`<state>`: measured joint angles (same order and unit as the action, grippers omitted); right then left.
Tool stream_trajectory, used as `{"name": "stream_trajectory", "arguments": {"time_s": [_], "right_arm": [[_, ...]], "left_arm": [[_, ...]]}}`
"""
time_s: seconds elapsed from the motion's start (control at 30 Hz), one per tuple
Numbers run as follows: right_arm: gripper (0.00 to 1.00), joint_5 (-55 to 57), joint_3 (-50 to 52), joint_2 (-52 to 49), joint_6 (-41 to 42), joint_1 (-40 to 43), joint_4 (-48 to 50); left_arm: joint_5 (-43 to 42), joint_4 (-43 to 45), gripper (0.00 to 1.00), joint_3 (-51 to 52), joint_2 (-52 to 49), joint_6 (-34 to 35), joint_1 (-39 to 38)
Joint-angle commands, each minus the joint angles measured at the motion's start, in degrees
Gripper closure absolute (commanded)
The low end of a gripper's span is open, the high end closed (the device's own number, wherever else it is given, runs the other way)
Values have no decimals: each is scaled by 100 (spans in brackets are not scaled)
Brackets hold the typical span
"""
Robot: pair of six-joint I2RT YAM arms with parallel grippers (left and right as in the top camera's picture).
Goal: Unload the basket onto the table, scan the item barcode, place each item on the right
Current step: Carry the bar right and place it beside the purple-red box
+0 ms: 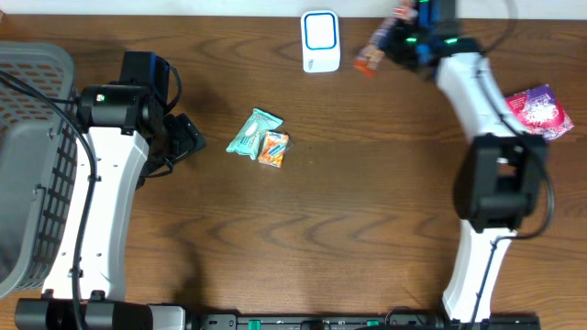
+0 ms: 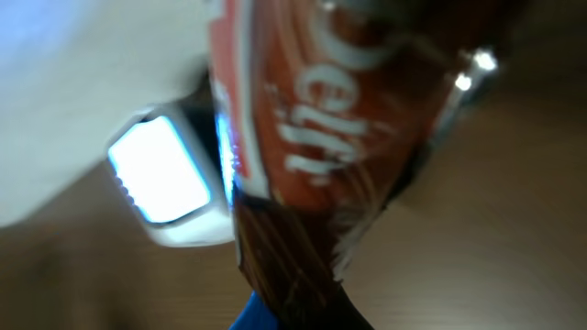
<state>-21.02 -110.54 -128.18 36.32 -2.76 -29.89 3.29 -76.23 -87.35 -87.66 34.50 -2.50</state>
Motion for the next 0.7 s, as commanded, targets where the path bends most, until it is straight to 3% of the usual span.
{"name": "stream_trajectory", "arguments": {"time_s": [0.0,0.23,0.67], "right_arm": [[99,1294,-282,828,-1495,763,-1010],[99,2138,-260,909,-1823,1971,-2579],[99,3071,-214,763,-1534,3499,-3523]], "left_arm": [[33,-22,2,24,0,-13,9],[33,-22,2,24,0,-11,9],[33,-22,2,24,0,-11,9]]}}
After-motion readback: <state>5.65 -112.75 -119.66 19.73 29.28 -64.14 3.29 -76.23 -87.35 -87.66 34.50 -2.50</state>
